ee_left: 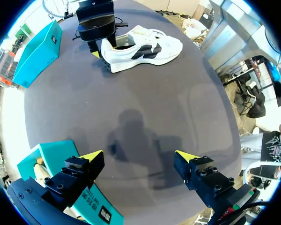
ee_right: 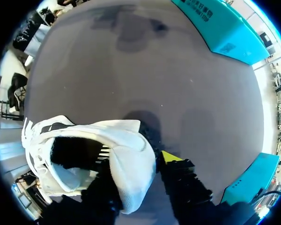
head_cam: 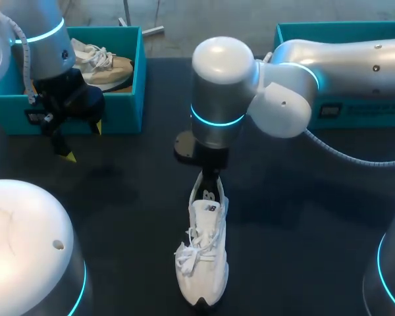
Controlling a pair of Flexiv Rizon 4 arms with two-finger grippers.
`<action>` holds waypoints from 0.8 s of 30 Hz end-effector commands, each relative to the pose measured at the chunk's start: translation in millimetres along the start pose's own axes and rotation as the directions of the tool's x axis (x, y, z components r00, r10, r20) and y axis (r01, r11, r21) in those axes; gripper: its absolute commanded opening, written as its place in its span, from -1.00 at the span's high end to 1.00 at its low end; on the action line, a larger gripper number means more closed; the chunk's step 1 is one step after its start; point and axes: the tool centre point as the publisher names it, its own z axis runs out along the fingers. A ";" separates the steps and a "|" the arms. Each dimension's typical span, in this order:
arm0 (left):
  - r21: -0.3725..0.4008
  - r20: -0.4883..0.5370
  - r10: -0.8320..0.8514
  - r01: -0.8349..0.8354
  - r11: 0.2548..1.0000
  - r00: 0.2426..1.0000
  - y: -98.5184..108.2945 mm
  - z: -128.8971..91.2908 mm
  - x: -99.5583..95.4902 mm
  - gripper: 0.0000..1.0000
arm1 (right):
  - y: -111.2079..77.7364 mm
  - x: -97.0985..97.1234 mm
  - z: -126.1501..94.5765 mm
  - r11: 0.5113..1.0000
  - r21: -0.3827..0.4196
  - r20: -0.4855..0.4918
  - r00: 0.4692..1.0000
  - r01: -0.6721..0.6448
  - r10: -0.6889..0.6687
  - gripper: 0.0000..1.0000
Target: Take the shoe out of the shoebox, open the shoe tongue, remove and reinsert the insole, then place the shoe into the shoebox
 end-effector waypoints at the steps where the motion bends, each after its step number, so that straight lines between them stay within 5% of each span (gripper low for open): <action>1: -0.002 0.002 0.000 0.000 1.000 1.000 0.1 0.2 1.2 -1.00 | -0.1 4.6 2.3 1.000 0.000 0.000 1.000 -0.001 0.001 1.00; 10: -0.002 0.002 0.000 0.000 1.000 1.000 0.1 0.2 1.2 -1.00 | -3.7 -3.8 -22.2 0.999 0.029 0.048 0.999 0.017 -0.019 1.00; 24: -0.002 0.002 0.000 0.000 1.000 1.000 0.1 0.2 1.2 -1.00 | -15.1 -31.7 -101.8 0.996 0.053 0.146 0.986 0.076 -0.083 1.00</action>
